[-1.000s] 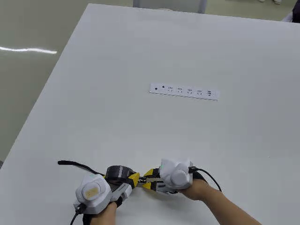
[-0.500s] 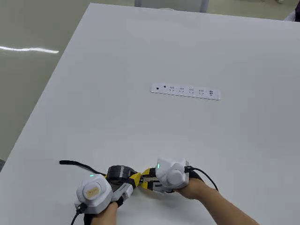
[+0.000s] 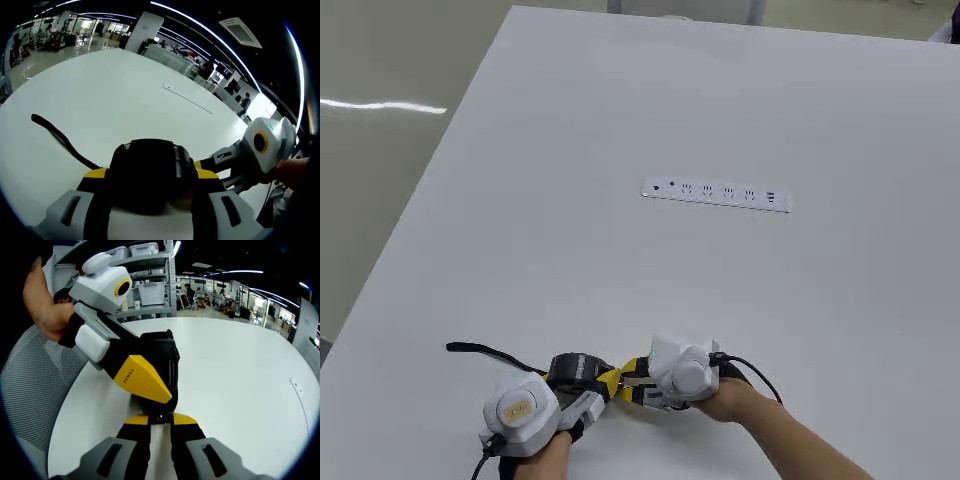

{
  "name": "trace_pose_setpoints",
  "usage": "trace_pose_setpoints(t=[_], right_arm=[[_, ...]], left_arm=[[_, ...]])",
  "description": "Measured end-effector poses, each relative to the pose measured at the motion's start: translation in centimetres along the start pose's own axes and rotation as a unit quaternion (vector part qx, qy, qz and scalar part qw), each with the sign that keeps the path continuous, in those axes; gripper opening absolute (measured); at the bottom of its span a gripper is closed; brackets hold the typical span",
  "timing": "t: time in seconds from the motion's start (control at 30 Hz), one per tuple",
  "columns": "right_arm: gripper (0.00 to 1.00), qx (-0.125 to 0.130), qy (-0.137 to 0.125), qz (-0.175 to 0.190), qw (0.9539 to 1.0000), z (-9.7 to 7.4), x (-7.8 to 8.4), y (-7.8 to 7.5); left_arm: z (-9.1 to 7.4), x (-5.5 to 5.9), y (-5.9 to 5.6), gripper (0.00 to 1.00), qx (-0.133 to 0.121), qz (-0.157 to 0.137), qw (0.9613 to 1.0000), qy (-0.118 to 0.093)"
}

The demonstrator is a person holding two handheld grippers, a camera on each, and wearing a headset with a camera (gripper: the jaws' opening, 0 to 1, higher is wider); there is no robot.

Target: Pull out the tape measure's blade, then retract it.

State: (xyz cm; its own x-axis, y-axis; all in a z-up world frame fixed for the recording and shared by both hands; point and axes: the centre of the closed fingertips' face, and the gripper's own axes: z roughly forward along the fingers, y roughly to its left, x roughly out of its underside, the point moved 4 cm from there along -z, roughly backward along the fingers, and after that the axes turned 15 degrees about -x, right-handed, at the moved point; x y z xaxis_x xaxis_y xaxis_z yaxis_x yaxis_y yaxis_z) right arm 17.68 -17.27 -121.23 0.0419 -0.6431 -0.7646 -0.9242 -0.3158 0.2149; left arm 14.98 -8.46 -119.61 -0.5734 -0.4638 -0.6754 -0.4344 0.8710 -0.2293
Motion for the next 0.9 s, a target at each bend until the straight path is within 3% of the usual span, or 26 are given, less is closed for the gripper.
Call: trace_pose_setpoints(t=[0.23, 0.73, 0.9], right_arm=[[0.14, 0.003, 0.010, -0.001, 0.9999, 0.32, 0.28, 0.04], [0.15, 0.005, 0.004, 0.008, 0.9999, 0.18, 0.33, -0.01], [0.20, 0.004, 0.006, 0.004, 1.0000, 0.14, 0.26, 0.15]], left_arm=[[-0.08, 0.16, -0.25, 0.64, 0.002, 0.019, 0.9998, 0.000], [0.09, 0.08, -0.20, 0.65, 0.008, 0.025, 0.9996, 0.005], [0.17, 0.12, -0.23, 0.65, 0.010, 0.032, 0.9994, 0.008]])
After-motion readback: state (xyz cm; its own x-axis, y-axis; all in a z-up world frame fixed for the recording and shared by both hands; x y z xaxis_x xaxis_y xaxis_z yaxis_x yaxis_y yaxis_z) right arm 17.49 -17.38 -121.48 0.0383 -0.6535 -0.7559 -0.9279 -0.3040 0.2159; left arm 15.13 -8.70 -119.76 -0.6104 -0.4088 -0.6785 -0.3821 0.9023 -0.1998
